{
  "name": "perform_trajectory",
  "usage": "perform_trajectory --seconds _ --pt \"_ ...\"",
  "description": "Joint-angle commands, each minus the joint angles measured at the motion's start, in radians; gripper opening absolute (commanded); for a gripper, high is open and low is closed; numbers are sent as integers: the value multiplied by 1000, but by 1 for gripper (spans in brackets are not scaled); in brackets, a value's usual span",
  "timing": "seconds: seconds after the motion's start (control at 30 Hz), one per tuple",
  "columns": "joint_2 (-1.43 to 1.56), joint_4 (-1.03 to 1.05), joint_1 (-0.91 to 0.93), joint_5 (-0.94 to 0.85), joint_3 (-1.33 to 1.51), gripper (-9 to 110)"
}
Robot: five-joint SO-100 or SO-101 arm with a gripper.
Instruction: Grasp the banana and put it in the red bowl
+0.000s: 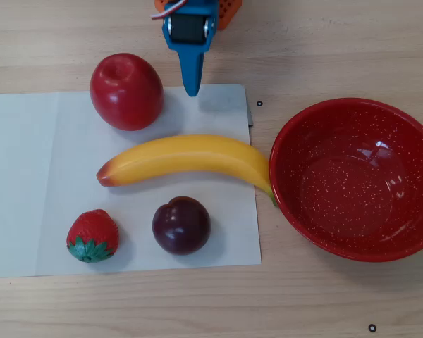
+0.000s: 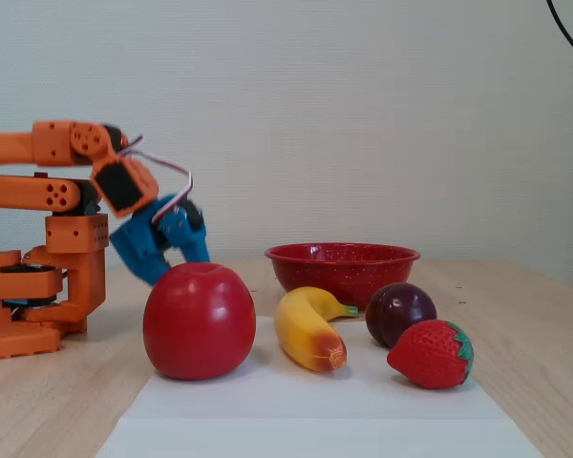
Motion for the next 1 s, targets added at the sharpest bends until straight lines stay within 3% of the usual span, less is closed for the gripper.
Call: perform_trajectory --seconds 0.0,0.57,0.97 --pt "-78 29 -20 37 -160 0" --pt "-607 399 -40 130 -799 0" --pt "-1005 503 -55 130 -1203 0"
